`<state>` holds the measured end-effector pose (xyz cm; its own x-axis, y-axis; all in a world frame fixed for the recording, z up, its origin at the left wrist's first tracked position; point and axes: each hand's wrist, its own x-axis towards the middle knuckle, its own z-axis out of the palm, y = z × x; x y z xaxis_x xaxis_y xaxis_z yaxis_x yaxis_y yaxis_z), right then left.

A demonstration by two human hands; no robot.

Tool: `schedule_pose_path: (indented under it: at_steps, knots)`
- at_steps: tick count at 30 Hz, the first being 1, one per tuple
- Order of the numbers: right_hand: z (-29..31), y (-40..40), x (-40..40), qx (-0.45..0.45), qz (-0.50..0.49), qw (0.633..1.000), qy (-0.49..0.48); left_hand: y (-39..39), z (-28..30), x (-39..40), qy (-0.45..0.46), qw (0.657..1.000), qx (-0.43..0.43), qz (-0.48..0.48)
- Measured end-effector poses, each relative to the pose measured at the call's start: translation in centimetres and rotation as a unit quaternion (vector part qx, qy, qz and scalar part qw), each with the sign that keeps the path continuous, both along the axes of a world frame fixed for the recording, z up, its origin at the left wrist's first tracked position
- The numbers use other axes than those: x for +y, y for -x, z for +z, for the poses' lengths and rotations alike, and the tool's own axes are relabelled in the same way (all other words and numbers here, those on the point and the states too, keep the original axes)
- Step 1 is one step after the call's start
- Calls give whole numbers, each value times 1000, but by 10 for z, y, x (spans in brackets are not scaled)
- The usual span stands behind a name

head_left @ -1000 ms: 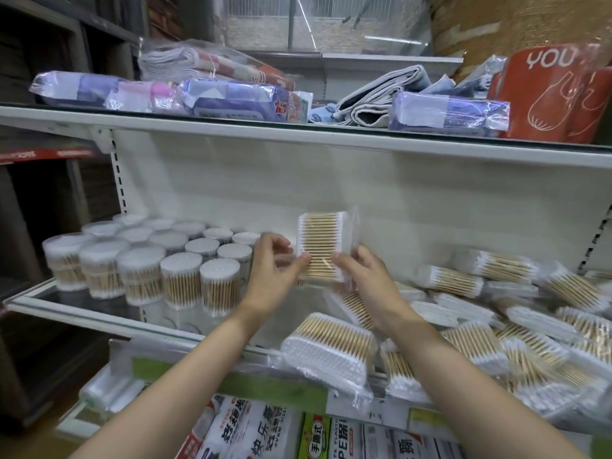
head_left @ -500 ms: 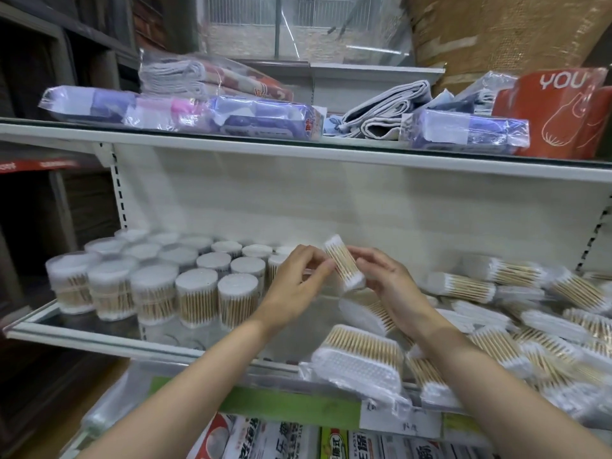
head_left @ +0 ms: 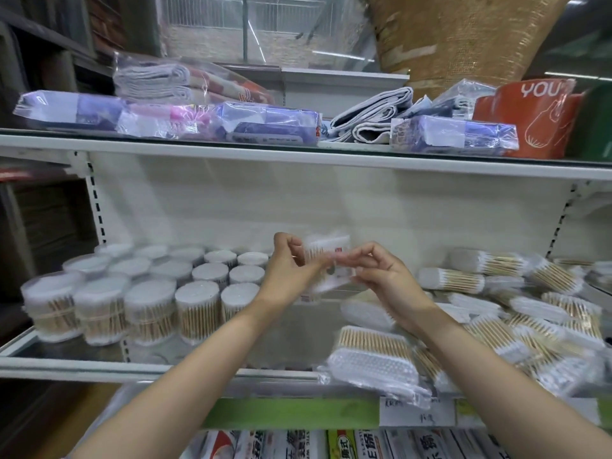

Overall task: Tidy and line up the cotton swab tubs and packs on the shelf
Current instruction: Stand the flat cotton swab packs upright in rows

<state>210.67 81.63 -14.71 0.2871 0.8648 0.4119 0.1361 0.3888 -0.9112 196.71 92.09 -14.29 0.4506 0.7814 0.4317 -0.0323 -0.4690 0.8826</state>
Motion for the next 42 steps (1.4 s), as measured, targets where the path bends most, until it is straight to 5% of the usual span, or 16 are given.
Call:
schedule_pose_path:
  at_steps: [4,8,16,28,33,38,42]
  knots:
    - [6,11,2,-11,-83,996,-13,2,7,5,2,1000,-3,2]
    - [12,3,4,-38,-222,973,57,8,14,12,110,990,-78,-45]
    - [24,15,4,81,-76,991,73,19,23,17,167,981,-32,-95]
    - [21,13,3,-45,-92,991,82,43,29,30,49,990,-9,-131]
    - [21,12,9,-159,-127,971,126,42,31,40,-45,987,136,-78]
    - [9,11,27,-247,-187,932,187,41,31,53,-257,881,396,23]
    - [7,22,39,-291,-196,914,202,43,24,58,-289,850,436,65]
